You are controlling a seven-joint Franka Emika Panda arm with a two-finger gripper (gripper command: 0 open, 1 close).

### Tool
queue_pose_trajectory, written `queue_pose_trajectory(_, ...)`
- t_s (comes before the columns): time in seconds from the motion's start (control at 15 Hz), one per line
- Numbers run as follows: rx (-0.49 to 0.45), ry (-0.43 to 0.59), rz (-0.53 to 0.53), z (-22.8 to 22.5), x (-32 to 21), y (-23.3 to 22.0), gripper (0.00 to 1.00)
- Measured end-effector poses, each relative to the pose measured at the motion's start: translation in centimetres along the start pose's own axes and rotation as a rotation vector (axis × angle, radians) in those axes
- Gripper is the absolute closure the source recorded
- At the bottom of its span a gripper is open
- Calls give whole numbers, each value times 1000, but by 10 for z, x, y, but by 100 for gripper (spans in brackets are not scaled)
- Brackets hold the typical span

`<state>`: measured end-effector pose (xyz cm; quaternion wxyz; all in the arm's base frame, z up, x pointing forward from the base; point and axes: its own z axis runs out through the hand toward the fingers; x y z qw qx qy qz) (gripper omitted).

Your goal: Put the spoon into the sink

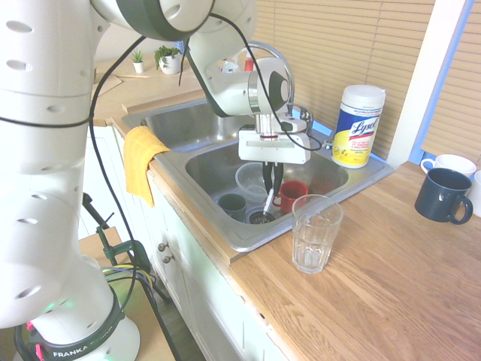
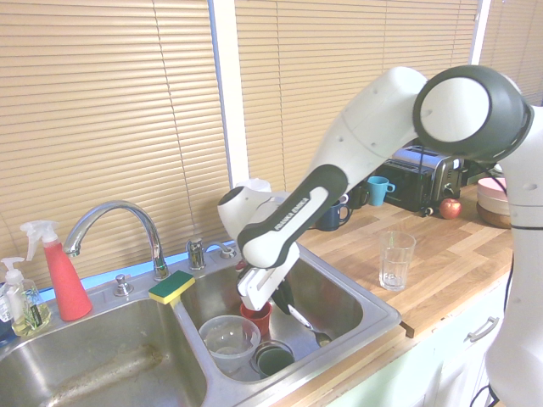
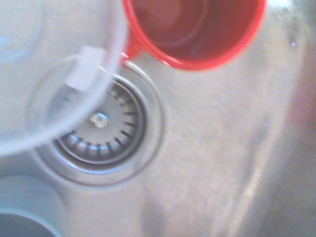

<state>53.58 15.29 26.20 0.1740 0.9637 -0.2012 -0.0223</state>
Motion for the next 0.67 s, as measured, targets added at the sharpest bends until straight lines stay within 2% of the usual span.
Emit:
queue_pose_trajectory(0.33,-23,3,-9,0,1,-1,0)
queue_pose_trajectory(0.67,3,34,-25,-21,4,6,0)
